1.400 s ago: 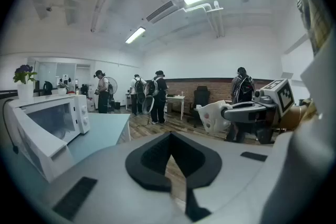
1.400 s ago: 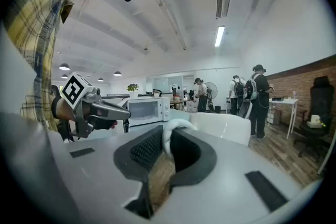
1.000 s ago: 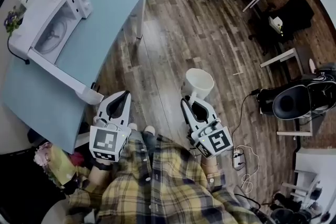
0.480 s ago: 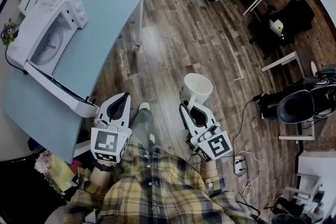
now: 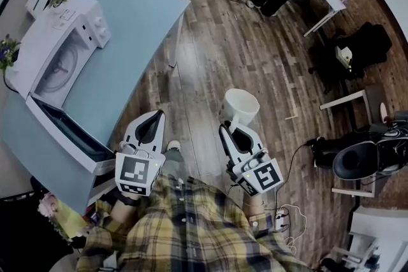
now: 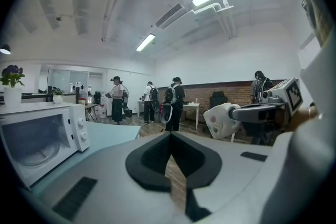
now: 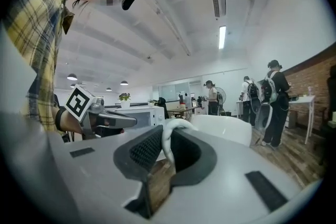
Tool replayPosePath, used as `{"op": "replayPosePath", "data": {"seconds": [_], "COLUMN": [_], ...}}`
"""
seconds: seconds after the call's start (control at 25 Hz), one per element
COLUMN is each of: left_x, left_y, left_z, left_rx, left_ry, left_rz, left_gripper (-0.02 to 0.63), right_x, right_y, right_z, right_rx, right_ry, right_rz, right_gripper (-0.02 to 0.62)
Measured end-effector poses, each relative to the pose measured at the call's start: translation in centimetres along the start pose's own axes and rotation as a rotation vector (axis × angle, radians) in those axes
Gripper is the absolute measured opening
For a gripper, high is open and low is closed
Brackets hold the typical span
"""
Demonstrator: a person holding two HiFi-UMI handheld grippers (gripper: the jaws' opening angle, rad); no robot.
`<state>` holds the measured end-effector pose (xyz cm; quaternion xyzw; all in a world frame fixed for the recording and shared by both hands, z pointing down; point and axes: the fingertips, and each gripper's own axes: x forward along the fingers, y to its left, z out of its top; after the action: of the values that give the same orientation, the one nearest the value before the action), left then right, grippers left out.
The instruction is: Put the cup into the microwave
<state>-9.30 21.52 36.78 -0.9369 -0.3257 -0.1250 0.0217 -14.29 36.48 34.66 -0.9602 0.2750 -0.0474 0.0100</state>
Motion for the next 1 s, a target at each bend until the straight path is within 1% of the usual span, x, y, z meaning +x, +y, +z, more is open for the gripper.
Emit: {"op": "replayPosePath", "data": {"seconds": [0.24, 0.4, 0.56, 0.88, 1.0], "left_x": [2.9, 3.8, 3.8, 2.7, 2.3], "left_y": [3.3, 6.3, 9.0, 13.0, 14.9], "left_z": [0.2, -0.4, -0.8, -0.8, -0.8], "left_rx": [-0.058, -0.087, -0.106, -0.127, -0.138], "left_ry": [0.004, 0.014, 0.012, 0.001, -0.008], "left_rz": [0.065, 0.109, 0.161, 0.249, 0.298], "left_gripper": [-0.008, -0.008, -0.008, -0.008, -0.008], "right_x": [6.2, 10.6, 14.5, 20.3, 22.8], "right_y": [-2.5, -2.6, -1.7, 1.8, 3.1], "right_z": [0.8, 0.7, 0.6, 0.6, 0.7], "right_rx": [-0.003, -0.004, -0.020, -0.030, -0.038], "right_ry": [0.015, 0.023, 0.028, 0.043, 0.050], "right_rz": [0.079, 0.139, 0.211, 0.364, 0.430], "right_gripper": [0.049, 0.049, 0.049, 0.050, 0.050]}}
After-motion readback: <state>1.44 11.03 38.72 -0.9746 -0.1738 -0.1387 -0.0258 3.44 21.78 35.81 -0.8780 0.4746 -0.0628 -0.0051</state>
